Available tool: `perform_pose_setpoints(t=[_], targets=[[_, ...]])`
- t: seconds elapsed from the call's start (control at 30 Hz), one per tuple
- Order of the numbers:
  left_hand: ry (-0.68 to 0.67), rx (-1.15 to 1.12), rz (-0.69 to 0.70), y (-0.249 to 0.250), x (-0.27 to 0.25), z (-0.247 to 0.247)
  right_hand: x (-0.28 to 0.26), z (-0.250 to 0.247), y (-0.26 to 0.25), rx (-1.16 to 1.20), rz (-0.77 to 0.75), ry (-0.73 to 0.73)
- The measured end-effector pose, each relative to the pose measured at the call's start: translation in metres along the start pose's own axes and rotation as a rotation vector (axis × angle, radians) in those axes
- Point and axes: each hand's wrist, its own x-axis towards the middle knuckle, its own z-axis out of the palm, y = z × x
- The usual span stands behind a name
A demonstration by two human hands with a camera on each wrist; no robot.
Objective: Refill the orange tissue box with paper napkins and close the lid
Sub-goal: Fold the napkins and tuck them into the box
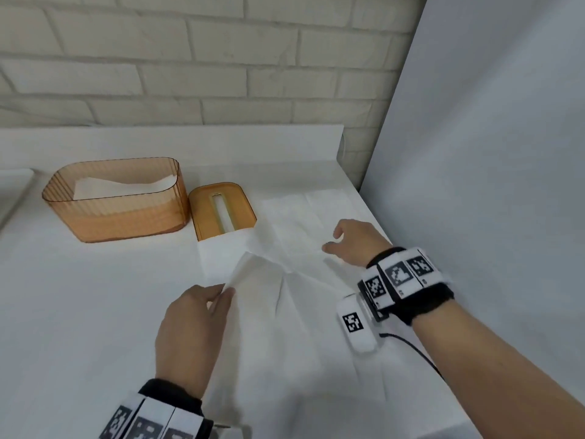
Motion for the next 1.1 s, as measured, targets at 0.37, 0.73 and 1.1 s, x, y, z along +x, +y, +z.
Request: perform_pose_setpoints(t=[0.37,0.73,1.1], targets=[[0.103,-0.398,-0.238,-0.006,0.033,-0.022,0.103,0.016,-0.031,-0.113,0.083,0.055],[0.004,-0.593,-0.298,0.011,0.089,-0.005,0.128,-0.043,-0.005,0.316,-0.016,-0.080],[-0.051,-0.694,-0.337,0.013,0.104,0.014,0.129,-0.042,0.054,0.201,0.120,-0.170]])
